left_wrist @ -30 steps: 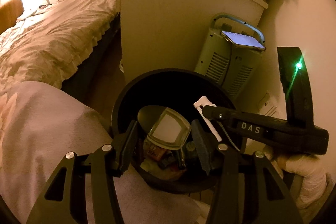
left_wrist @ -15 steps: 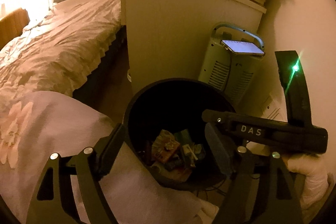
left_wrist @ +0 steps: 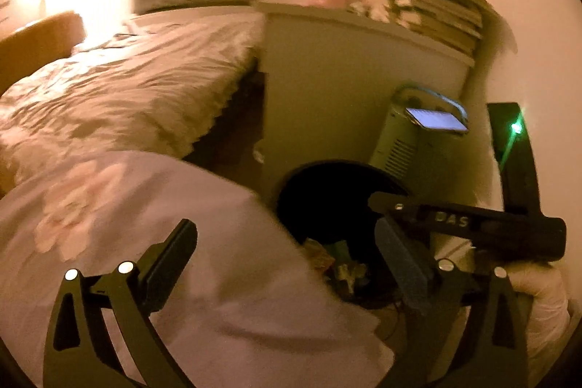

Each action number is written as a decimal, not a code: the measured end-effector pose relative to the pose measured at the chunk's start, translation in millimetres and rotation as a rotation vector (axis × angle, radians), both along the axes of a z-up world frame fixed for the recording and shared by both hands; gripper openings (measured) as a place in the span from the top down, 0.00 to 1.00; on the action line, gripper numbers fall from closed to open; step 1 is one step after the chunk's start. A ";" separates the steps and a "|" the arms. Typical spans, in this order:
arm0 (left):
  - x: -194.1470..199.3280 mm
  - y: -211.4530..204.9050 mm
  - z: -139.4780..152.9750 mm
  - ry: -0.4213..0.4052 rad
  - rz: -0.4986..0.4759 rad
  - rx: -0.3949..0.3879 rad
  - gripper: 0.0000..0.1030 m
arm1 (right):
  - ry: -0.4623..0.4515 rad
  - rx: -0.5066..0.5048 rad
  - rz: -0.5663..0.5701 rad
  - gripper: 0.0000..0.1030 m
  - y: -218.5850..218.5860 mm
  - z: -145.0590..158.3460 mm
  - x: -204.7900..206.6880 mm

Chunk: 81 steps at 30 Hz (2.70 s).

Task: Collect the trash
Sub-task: 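Move the right tool back to the table and grasp the black card packet, then carry the black card packet over the bin with the right tool and release it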

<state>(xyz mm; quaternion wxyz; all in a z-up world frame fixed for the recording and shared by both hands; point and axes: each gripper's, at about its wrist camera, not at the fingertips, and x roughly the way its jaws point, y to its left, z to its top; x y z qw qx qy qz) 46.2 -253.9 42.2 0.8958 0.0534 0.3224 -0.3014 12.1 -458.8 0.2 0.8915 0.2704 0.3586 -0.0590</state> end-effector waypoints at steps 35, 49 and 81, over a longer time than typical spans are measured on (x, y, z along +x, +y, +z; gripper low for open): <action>-26.1 288.8 -12.9 -0.068 0.672 -0.031 0.06 | -0.063 -0.300 0.794 0.17 314.9 22.0 14.5; -36.2 325.0 -13.0 -0.056 0.713 -0.040 0.06 | 0.098 -0.534 0.992 0.23 385.6 -28.8 -4.5; -37.8 276.6 -26.6 -0.031 0.594 -0.015 0.06 | -0.108 -0.233 0.311 0.94 165.1 39.0 13.8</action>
